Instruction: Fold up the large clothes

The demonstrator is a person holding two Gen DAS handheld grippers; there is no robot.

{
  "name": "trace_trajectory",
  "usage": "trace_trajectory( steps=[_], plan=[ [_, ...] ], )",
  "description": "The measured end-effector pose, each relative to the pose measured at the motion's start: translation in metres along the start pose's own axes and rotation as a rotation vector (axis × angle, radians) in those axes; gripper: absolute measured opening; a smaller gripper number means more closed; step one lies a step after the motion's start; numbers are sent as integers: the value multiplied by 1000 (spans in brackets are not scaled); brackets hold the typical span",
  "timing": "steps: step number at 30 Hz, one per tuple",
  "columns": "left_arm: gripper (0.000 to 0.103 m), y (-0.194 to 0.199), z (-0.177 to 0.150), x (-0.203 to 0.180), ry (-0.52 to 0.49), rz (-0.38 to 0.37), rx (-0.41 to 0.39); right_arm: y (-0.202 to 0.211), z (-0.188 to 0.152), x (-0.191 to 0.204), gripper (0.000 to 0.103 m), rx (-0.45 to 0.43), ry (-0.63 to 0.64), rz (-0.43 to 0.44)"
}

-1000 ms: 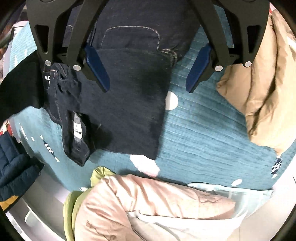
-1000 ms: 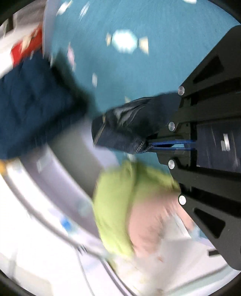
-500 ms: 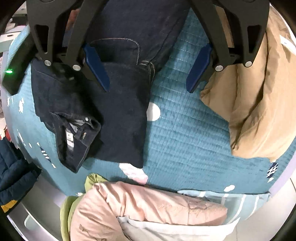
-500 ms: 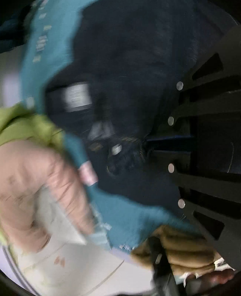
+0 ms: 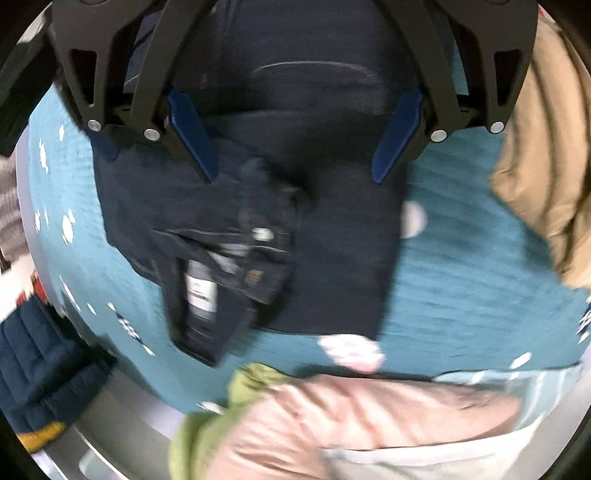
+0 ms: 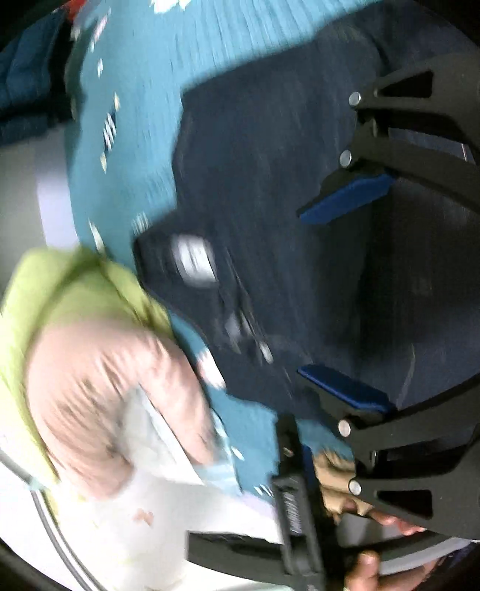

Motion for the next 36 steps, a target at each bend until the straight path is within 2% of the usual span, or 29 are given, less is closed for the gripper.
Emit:
trace_trajectory(
  steps=[1,2,3,4,6,9,11,13,15,16,18,20,23,24,27,31,34,36],
  plan=[
    [86,-6,0,-10,-14,-11,8,-1,2,-14,49,14,-35,-9],
    [86,-16,-1,-22,-34,-17,25,-5,4,-33,23,42,-83,-17],
    [89,-24,-4,-27,-47,-10,41,-9,1,-45,14,61,-108,-28],
    [91,-35,-7,-31,-65,5,68,-13,-8,-60,12,97,-136,-42],
    [91,-72,-19,-29,-87,64,177,-31,-23,-81,7,175,-223,-32],
    [94,-90,-24,-27,-87,65,194,-43,-31,-92,3,216,-286,-3],
    [94,-85,-21,-31,-104,62,189,-43,-26,-89,7,234,-301,19],
    [94,-74,-15,-36,-102,-12,171,-31,-17,-87,12,229,-314,43],
    [94,-53,5,-32,-76,-78,108,-20,0,-86,24,211,-292,62],
    [94,-44,18,-24,-67,-79,72,-15,11,-90,37,204,-267,49],
    [95,-33,42,-3,-43,-26,22,-10,32,-101,41,185,-225,16],
    [95,-34,66,22,-24,35,11,-10,52,-116,43,176,-190,-52],
    [95,-45,92,61,12,131,28,-15,76,-147,49,182,-175,-145],
    [95,-51,98,73,35,150,47,-20,84,-160,49,188,-181,-187],
    [95,-70,110,97,102,181,106,-33,89,-187,50,238,-213,-225],
    [95,-91,117,103,33,250,161,-50,93,-202,50,286,-241,-244],
    [95,-104,120,95,8,245,183,-67,92,-207,50,344,-272,-237],
    [95,-111,121,92,-5,260,192,-73,95,-208,50,346,-291,-236]
  ],
)
Point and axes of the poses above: each gripper's, at about its wrist camera, not at the fingertips, and y roughly against the way its jaws point, x to its left, z to its top, the point moved 10 cm from there along -y, roughly the way its jaws point, and after that the axes turned 1 degree about -y, right-handed, at the moved point
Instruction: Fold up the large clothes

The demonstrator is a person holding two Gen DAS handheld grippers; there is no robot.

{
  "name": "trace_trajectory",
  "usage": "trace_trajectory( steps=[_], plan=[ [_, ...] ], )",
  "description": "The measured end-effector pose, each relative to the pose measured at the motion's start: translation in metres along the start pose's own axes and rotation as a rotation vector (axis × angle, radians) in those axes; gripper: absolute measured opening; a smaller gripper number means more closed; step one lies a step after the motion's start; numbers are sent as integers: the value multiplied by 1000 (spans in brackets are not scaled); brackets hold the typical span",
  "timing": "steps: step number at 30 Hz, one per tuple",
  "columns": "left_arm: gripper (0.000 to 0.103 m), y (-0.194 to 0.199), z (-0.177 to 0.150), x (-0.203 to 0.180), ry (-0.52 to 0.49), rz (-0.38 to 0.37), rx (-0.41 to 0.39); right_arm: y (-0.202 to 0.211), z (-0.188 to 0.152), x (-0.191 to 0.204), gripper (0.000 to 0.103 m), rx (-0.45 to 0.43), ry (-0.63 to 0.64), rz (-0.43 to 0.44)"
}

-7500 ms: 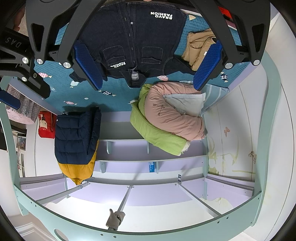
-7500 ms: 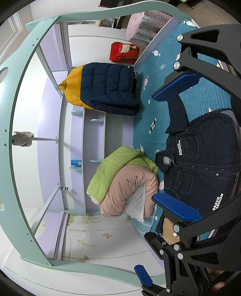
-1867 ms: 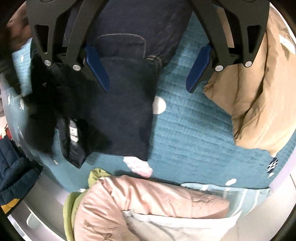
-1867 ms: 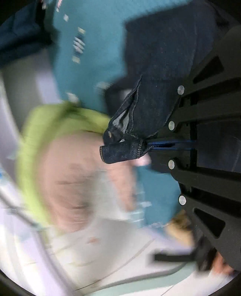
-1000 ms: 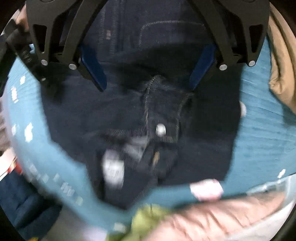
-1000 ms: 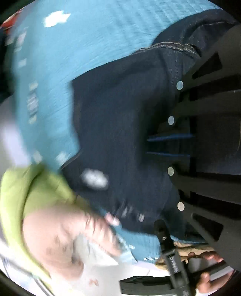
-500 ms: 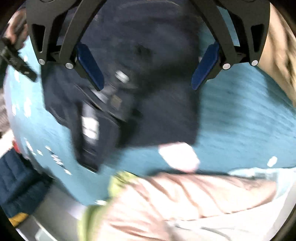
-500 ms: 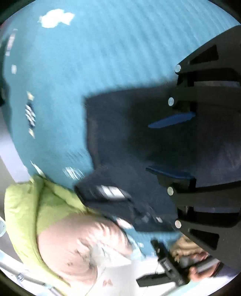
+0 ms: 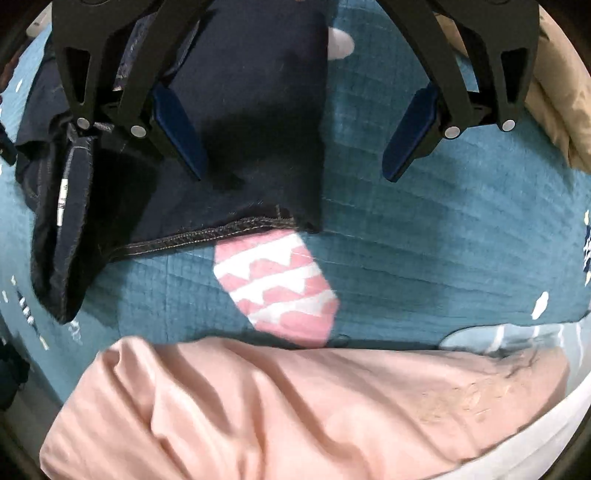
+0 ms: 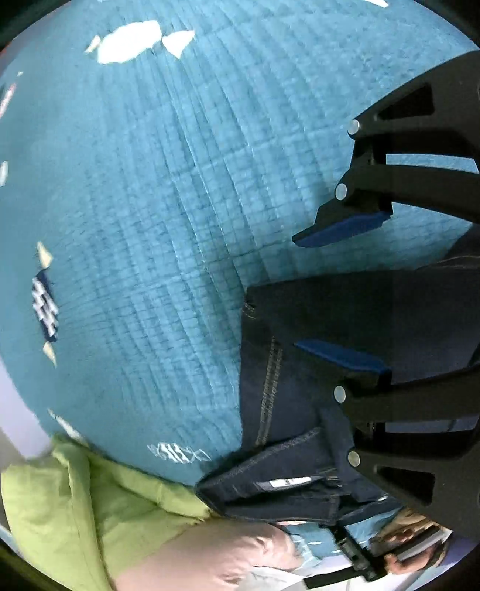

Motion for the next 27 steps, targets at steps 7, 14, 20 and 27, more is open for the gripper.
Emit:
trace_trajectory(
  steps=[7,14,20,27],
  plan=[
    [95,-16,3,-17,-38,-7,39,-19,7,11,51,61,-26,38],
    [70,-15,3,-24,-38,-61,23,-20,10,18,24,11,69,-52],
    [22,0,6,-30,-67,-10,-22,0,9,26,10,-78,162,-66],
    [11,66,2,-41,-34,-146,-169,67,-7,54,8,-205,223,45]
  ],
)
Point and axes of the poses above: each gripper's, at about its wrist camera, not at the fingertips, and y roughly against the way its jaws point, x to its left, z to its top, the point moved 10 cm from there along -y, roughly the way its jaws point, and after that the axes turned 1 degree about -y, right-handed, at the moved point
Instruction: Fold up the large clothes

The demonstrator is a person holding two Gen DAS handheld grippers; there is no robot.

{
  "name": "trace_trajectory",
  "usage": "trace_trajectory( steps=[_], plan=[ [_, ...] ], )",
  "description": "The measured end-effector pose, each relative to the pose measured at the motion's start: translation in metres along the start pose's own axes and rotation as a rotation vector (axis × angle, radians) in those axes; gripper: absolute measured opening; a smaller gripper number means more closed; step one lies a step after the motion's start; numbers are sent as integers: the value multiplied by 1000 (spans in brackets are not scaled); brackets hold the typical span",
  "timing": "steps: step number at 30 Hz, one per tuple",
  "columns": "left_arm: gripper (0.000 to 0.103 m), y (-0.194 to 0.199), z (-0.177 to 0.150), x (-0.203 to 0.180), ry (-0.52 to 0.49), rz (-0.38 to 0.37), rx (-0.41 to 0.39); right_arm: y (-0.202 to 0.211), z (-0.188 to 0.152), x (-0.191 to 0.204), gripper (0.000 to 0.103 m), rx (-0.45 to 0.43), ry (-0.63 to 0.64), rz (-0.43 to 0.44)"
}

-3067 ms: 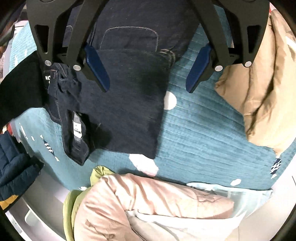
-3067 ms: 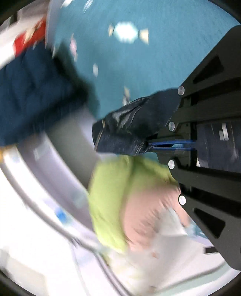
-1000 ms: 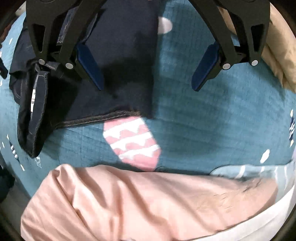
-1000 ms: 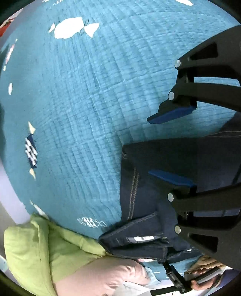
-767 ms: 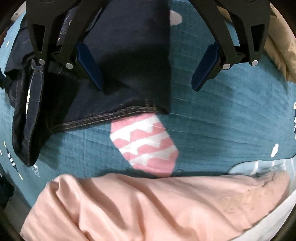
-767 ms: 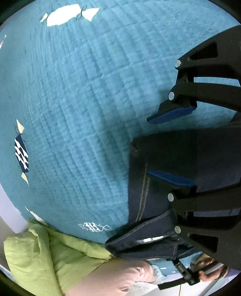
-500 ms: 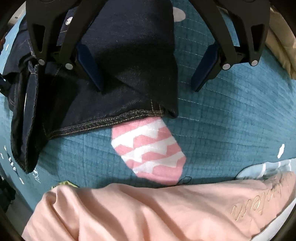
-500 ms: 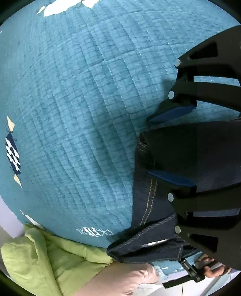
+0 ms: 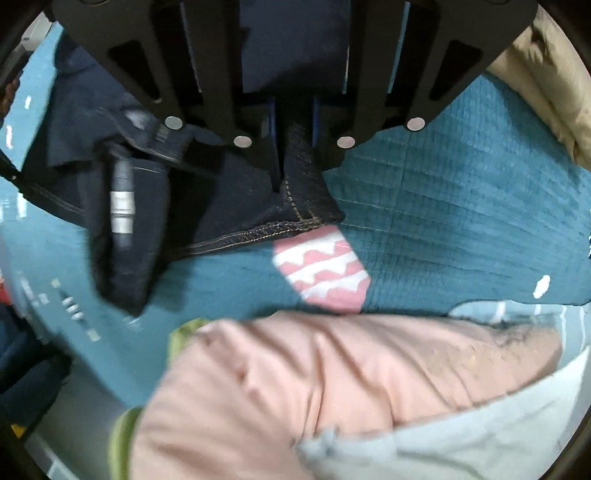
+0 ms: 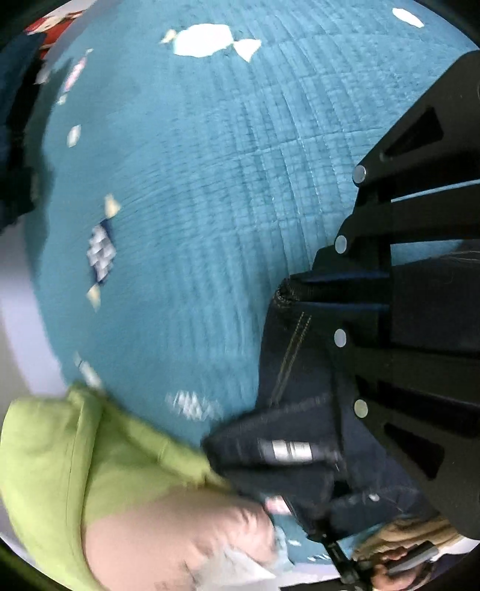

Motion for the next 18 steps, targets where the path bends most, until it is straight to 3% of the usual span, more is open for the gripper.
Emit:
trace_trajectory(
  steps=[4,8,12,18],
  plan=[
    [10,53,-13,-17,14,-73,-61,45,-7,25,7,-50,35,45],
    [10,110,-48,3,37,-144,-109,83,-22,36,7,-73,22,93],
    [9,161,-95,10,64,-187,-150,128,-52,36,7,-81,56,109],
    [10,203,-172,22,42,-221,-151,180,-115,24,7,-45,82,116]
  ],
)
Point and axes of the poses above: each gripper's, at about its wrist camera, not at the fingertips, and y roughly against the way its jaws point, x to its left, z to its top, the point moved 10 cm from there along -y, roughly the way its jaws point, and after that the axes turned 1 degree about -y, right-handed, at the moved point
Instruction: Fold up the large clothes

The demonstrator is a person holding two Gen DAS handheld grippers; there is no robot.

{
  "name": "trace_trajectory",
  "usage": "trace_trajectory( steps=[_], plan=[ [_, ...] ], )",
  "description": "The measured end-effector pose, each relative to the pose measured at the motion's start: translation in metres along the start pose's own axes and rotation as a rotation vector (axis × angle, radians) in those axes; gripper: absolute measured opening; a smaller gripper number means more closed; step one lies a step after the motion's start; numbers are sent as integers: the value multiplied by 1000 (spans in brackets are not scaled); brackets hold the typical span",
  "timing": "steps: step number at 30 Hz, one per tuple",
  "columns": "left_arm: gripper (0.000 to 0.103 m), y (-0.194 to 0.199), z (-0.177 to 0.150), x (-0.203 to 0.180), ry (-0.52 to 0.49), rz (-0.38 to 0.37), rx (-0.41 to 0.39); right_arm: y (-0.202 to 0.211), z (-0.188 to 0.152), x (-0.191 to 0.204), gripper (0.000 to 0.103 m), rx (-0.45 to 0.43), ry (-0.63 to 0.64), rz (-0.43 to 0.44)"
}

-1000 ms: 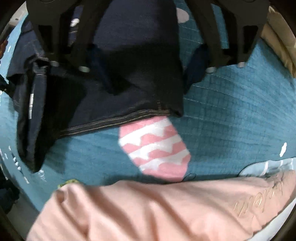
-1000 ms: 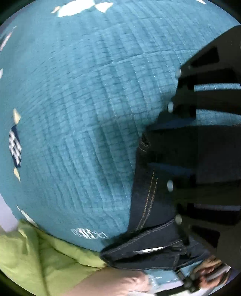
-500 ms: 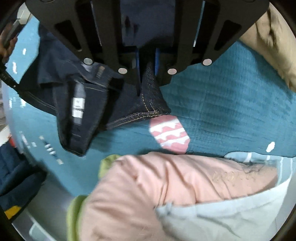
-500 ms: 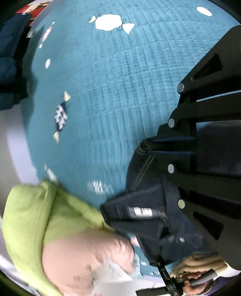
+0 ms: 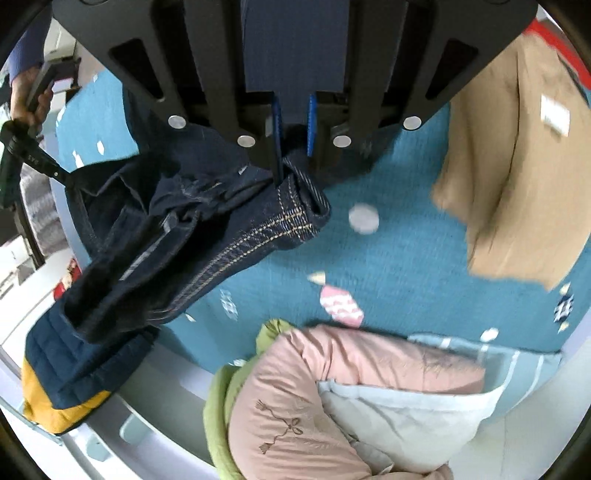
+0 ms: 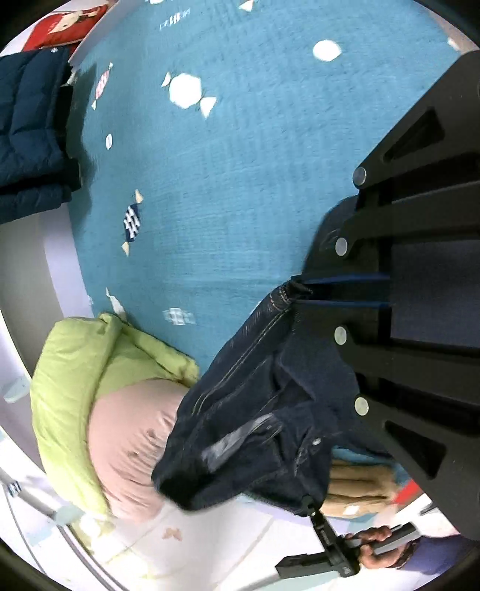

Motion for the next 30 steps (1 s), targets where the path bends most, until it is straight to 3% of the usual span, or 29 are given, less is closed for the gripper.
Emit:
trace_trajectory(
  steps=[5,8,11,13,17,20,22,27,30],
  plan=[
    [10,28,-71,11,-44,6,22,29,-67,-9,7,74,31,-29],
    [10,32,-113,22,-65,15,65,36,-120,-15,7,162,50,-50],
    [12,22,-160,39,-107,84,142,34,-161,-26,3,233,64,-86],
    [14,13,-184,45,-88,98,184,27,-190,-40,2,293,22,-114],
    [14,-11,-224,51,-49,130,257,18,-219,-63,2,330,-56,-134],
    [31,-8,-228,58,16,125,269,16,-226,-65,2,329,-110,-108],
    [61,8,-226,63,49,137,240,16,-223,-56,5,309,-128,-80],
    [74,52,-209,80,104,238,129,5,-204,-54,7,254,-177,-108],
    [74,65,-189,71,132,212,50,-16,-204,-62,22,280,-218,-131]
  ],
)
Point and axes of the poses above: each gripper's, at about its wrist camera, not at the fingertips, and y roughly against the way its jaws point, x to its left, z to its top, the point moved 10 cm from there along -y, roughly the way its jaws point, and after that the axes turned 1 degree about -y, right-handed, at the moved point
